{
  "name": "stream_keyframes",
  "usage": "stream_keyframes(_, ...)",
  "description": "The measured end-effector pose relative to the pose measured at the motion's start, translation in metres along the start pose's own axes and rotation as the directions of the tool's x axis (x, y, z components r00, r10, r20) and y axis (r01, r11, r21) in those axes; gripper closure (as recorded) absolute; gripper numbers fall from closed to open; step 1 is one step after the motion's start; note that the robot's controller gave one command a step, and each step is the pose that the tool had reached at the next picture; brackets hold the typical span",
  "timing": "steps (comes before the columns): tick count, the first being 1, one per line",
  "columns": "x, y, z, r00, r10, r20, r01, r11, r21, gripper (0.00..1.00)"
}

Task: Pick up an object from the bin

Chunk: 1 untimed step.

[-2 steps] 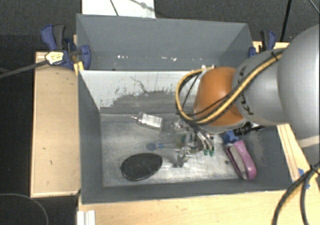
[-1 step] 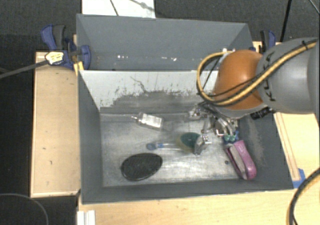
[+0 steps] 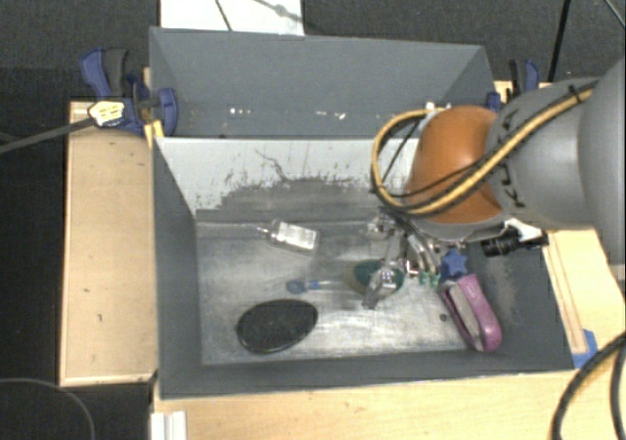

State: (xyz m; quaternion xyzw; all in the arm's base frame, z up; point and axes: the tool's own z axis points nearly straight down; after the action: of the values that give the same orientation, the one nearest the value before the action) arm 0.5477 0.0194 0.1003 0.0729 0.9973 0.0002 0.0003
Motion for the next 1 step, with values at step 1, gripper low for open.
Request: stream_keyframes(1,0.0027,-0.0074,0.0277,0.983,0.182,0.003,-0.182,0.983,-0.002,0.0)
